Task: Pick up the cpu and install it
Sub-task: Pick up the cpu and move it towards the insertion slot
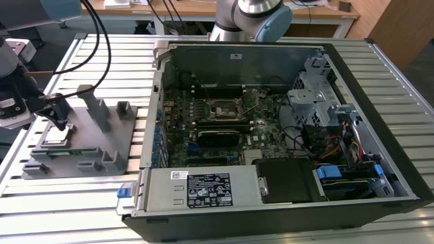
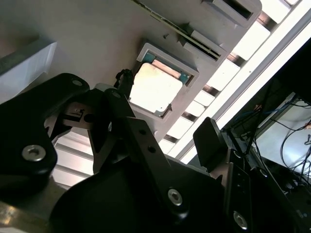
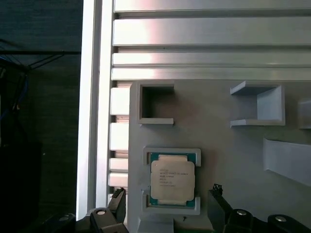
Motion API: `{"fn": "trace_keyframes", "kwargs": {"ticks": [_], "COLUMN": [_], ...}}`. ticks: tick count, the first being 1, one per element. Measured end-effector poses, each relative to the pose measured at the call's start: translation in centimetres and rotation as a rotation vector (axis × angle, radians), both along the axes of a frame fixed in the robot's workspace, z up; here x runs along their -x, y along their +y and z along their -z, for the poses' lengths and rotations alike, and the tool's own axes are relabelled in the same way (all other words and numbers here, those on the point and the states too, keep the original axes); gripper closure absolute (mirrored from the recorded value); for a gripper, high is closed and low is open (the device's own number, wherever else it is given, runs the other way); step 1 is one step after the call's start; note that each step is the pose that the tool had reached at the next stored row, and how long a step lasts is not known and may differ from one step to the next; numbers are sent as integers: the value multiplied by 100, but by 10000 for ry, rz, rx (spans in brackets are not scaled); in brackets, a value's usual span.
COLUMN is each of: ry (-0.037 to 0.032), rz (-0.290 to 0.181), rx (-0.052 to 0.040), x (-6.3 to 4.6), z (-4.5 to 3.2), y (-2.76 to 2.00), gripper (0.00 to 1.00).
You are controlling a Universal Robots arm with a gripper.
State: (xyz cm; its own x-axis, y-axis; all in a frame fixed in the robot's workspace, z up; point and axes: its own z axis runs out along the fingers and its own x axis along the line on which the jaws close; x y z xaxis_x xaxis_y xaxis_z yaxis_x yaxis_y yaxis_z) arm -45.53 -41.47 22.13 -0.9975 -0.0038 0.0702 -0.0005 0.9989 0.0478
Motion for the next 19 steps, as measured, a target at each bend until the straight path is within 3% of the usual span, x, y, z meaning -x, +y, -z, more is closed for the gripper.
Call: {"fn": "trace_keyframes", "kwargs": {"ticks": [5,11,19], "ry": [-162,-169,-168], "rz": [-1,0,-1], "rx": [-1,-5,-5], "x": [-1,-3,-4], "z": [40,110,138], "y": [-1,0,-1], "gripper": [24,24,24]}}
